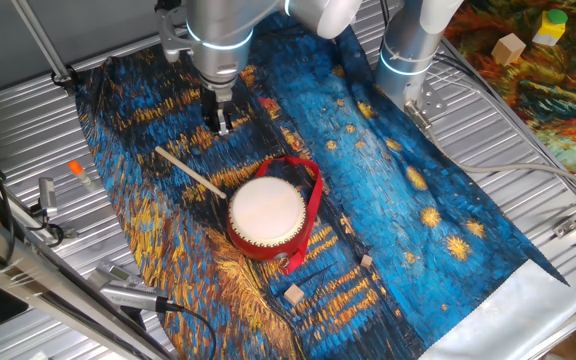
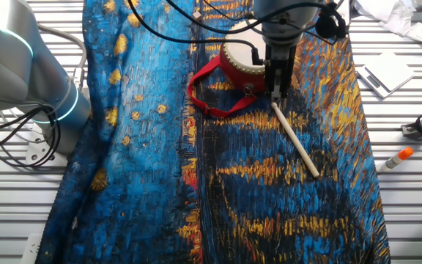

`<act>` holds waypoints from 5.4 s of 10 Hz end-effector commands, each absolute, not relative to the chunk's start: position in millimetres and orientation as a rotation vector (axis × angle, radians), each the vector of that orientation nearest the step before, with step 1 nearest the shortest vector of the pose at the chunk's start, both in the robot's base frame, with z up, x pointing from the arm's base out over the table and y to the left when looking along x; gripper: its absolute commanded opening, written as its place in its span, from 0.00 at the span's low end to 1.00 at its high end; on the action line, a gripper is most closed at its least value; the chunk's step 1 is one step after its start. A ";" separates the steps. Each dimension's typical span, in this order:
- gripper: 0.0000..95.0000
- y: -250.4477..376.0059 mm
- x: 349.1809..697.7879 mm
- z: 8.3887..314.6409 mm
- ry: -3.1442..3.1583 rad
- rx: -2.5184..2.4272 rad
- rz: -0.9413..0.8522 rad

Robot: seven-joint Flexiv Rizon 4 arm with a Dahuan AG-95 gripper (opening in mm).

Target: Play the drum

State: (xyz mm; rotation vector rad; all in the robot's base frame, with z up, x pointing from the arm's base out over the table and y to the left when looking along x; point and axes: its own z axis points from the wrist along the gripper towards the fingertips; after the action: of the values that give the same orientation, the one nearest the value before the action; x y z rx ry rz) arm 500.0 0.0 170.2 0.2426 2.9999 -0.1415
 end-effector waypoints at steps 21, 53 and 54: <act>0.00 -8.2 500.4 174.8 3.007 0.330 0.026; 0.00 -79.8 580.8 116.0 3.039 0.094 0.112; 0.00 -79.8 582.9 117.0 3.047 0.083 0.106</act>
State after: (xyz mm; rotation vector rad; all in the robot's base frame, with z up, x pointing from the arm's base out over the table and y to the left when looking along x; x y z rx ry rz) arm 581.8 -80.2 118.4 0.0816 3.0445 0.1151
